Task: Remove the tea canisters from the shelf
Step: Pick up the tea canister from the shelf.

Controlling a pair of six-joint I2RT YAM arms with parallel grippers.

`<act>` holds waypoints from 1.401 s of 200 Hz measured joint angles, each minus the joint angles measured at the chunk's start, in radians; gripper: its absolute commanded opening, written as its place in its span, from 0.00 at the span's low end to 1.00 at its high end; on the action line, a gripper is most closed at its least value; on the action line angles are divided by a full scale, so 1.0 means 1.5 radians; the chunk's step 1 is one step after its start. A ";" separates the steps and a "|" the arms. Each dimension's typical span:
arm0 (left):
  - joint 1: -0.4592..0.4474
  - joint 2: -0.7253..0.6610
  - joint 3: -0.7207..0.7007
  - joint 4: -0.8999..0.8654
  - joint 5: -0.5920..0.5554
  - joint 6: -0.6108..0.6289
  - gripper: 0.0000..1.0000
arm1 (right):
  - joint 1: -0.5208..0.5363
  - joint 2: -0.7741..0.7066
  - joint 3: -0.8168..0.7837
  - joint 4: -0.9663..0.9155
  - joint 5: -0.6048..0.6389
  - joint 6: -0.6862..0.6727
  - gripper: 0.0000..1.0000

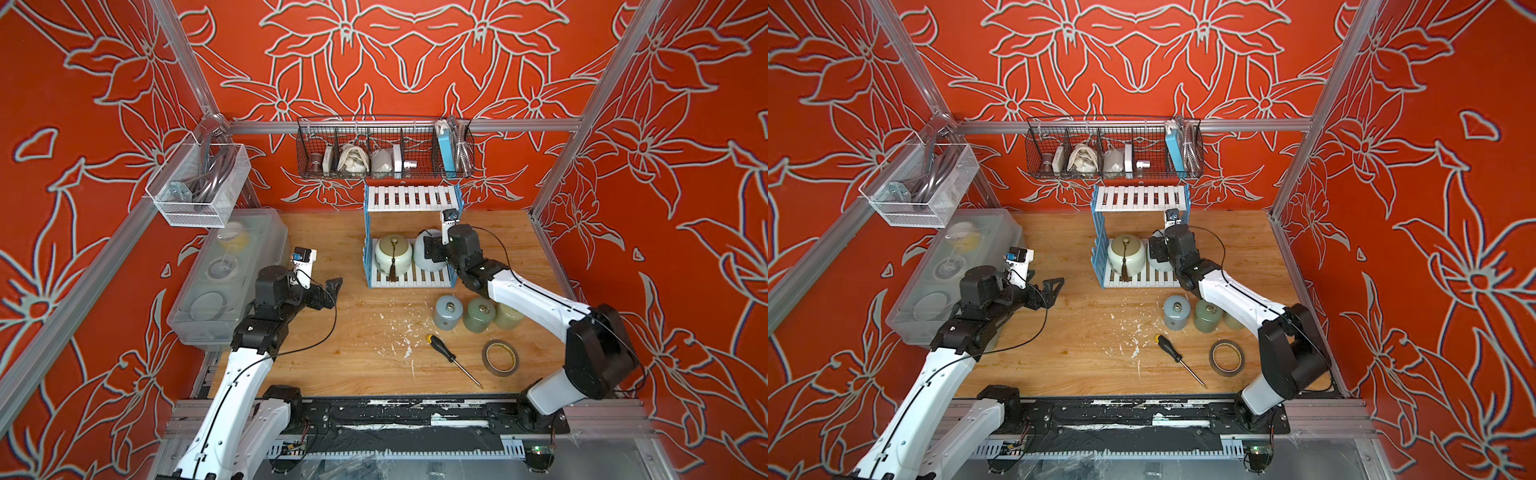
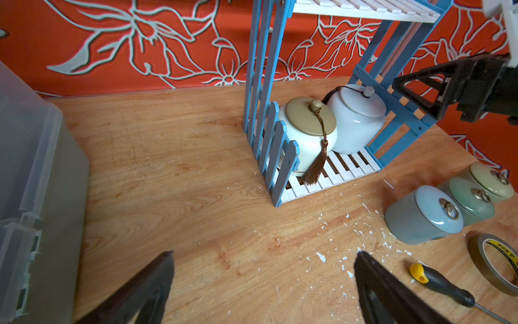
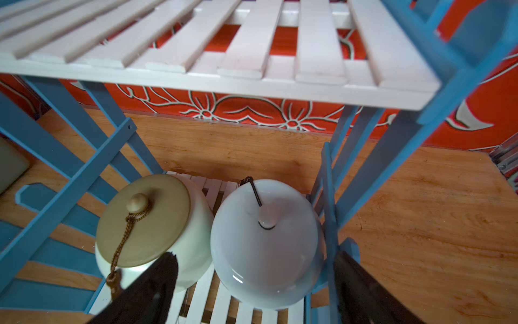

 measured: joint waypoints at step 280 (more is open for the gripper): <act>-0.003 0.010 -0.006 0.010 -0.038 0.008 0.99 | 0.002 0.253 0.095 0.212 0.161 0.020 0.10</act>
